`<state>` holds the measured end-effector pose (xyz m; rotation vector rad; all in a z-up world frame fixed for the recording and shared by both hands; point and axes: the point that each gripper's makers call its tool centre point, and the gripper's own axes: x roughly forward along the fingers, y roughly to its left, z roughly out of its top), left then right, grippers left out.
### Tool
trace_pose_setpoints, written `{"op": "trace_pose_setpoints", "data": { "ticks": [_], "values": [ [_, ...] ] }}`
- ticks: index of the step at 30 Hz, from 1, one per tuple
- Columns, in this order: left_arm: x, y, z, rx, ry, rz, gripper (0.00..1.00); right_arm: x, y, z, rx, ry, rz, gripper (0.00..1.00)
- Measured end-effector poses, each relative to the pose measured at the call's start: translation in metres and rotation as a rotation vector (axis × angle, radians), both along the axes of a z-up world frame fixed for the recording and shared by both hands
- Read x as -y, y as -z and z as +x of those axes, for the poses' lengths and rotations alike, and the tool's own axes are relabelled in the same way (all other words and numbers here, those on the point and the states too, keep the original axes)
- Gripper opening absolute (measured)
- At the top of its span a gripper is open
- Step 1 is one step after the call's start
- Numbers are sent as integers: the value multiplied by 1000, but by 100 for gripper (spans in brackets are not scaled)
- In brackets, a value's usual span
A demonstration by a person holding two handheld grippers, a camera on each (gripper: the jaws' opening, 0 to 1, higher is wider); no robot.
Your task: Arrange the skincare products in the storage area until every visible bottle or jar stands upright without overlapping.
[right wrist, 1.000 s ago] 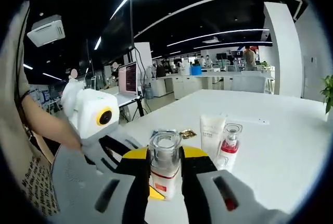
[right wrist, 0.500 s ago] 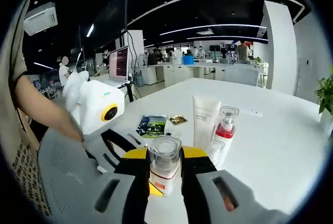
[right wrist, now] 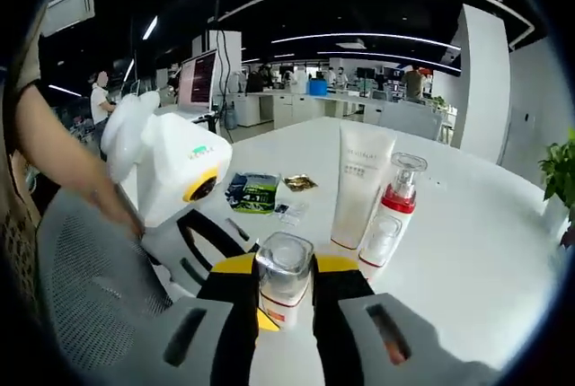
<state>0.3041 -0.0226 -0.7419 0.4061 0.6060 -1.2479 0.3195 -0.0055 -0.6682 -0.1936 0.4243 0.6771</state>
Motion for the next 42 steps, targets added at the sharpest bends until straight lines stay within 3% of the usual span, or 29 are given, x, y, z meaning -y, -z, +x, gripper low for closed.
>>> {"op": "trace_pose_setpoints", "data": {
  "ticks": [11,24,28,42],
  "values": [
    [-2,19,-1,-1,43,46,17,-1,19,-1,-40,-1,-32,22],
    [-1,17,6,38,103,52,17,-1,19,3,-14,-6,-48,22],
    [-1,18,9,37,132,54,17,1,20,6,-38,9,-20,23],
    [2,18,35,48,147,32,17,8,18,-2,-69,3,10,44]
  ]
}}
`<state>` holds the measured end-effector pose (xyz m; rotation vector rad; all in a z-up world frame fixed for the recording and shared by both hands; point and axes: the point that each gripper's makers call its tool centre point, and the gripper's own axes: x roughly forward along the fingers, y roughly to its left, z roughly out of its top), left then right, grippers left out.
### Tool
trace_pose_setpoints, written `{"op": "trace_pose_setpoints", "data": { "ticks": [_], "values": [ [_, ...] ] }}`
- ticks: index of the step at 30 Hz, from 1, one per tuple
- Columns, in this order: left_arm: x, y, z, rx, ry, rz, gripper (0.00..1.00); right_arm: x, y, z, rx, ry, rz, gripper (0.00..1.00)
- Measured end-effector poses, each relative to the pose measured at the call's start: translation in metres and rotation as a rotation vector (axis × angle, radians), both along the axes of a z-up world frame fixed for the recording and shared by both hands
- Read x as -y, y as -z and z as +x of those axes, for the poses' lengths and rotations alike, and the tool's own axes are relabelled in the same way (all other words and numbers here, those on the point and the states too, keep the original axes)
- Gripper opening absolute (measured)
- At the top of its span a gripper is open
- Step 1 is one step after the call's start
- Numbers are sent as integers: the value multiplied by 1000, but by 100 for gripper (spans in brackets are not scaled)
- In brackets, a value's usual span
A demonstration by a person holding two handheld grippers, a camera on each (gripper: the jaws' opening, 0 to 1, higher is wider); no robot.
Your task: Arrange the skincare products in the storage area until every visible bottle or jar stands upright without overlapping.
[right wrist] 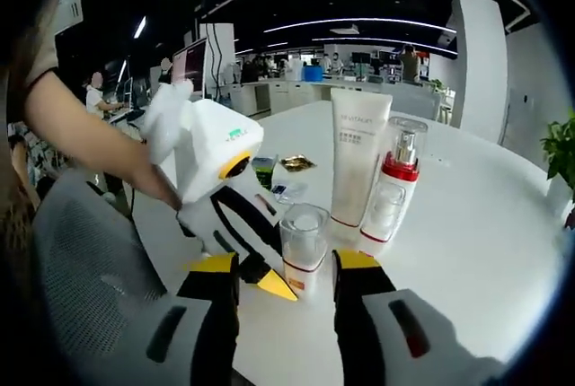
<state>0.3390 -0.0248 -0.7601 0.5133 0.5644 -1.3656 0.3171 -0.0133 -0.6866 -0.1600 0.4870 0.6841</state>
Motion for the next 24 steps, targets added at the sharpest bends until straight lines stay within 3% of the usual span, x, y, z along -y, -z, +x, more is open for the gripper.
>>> {"op": "trace_pose_setpoints", "data": {
  "ticks": [5,24],
  "values": [
    [0,0,11,-2,1,-10,17,6,3,-10,-29,-29,-5,59],
    [3,1,43,6,30,-11,17,36,3,-5,-54,116,66,76]
  ]
}}
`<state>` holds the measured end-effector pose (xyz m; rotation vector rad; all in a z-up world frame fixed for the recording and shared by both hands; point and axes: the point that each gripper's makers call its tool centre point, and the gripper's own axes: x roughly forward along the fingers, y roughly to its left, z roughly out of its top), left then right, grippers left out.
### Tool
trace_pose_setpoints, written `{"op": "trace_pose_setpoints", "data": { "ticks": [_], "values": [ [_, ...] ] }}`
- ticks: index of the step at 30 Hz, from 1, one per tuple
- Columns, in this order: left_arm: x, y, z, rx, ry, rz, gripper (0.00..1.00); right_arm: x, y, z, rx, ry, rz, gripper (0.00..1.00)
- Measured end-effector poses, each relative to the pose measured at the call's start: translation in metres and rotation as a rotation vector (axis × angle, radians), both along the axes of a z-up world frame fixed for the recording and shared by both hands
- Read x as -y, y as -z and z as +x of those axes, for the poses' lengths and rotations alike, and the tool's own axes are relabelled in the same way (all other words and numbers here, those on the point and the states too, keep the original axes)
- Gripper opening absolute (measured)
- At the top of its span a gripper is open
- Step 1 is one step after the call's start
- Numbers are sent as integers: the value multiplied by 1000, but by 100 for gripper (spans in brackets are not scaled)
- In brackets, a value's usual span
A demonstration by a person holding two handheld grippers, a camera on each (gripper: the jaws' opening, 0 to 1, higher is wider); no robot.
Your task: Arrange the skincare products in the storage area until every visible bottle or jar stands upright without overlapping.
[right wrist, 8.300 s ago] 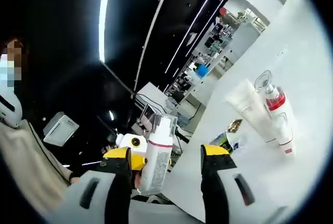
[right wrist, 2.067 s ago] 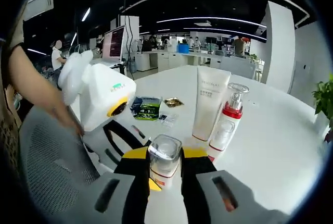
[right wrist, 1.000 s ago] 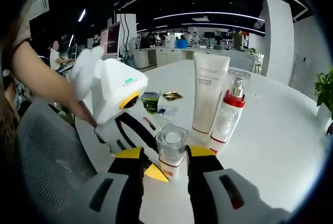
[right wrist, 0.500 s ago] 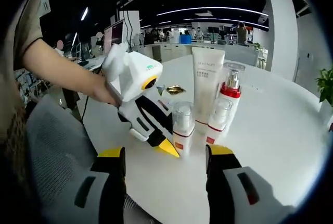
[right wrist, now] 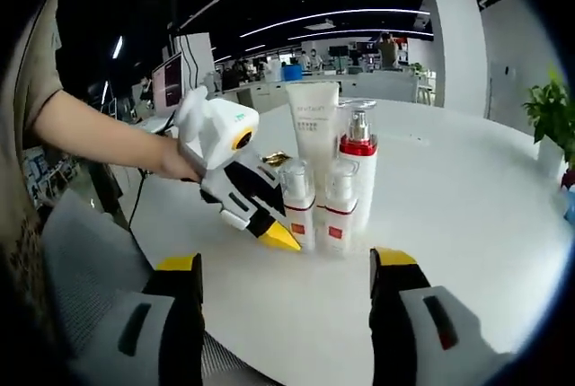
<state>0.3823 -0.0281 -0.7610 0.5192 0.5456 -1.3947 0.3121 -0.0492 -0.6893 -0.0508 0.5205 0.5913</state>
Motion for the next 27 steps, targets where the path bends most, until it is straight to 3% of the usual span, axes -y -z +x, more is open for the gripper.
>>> {"op": "trace_pose_setpoints", "data": {
  "ticks": [27],
  "values": [
    [11,3,8,0,52,13,17,1,3,0,-20,8,17,75]
  ]
}}
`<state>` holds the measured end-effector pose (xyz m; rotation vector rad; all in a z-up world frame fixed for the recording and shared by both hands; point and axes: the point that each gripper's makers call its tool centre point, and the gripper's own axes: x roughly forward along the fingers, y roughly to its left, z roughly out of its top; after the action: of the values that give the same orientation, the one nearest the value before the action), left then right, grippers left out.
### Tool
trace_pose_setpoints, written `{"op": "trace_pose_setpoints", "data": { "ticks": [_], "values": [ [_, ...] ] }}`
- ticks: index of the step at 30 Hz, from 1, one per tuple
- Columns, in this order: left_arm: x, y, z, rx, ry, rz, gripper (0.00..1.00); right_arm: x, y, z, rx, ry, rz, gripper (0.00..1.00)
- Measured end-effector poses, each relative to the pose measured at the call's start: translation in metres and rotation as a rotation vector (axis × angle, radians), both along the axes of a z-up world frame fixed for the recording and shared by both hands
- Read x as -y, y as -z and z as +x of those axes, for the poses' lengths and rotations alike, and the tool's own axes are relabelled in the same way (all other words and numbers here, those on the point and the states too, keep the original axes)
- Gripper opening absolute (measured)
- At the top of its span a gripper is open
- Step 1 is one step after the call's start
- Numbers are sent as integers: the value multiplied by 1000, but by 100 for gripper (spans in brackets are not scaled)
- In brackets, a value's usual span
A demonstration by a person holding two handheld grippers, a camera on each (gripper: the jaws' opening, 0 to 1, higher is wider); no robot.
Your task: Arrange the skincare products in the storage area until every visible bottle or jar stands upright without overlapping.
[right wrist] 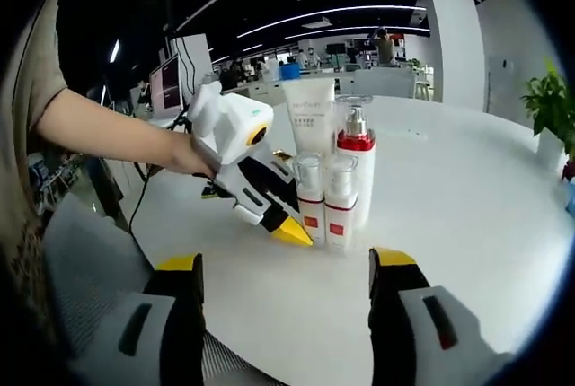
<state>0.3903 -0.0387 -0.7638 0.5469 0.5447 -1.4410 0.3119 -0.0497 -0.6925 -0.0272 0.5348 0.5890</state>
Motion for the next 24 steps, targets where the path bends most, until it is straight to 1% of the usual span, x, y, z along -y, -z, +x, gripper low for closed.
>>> {"op": "trace_pose_setpoints", "data": {
  "ticks": [5,7,10,17,19,21,24],
  "values": [
    [-1,1,0,0,-3,5,17,0,1,0,-1,-1,1,75],
    [-3,3,0,0,-7,18,17,0,1,0,-3,-1,1,75],
    [-4,2,-1,-7,-11,20,20,0,1,0,-4,0,1,76],
    [-10,-1,-4,-12,-25,29,29,0,3,0,-7,-5,-4,76],
    [-13,-3,-6,-17,-34,29,32,-1,2,-1,-6,-10,-6,76],
    [-15,-7,-9,-21,-38,25,38,-2,2,-1,-3,-16,-10,76],
    [-21,-11,-14,-26,-48,29,40,-4,2,-2,-1,-26,-12,76]
  ]
}}
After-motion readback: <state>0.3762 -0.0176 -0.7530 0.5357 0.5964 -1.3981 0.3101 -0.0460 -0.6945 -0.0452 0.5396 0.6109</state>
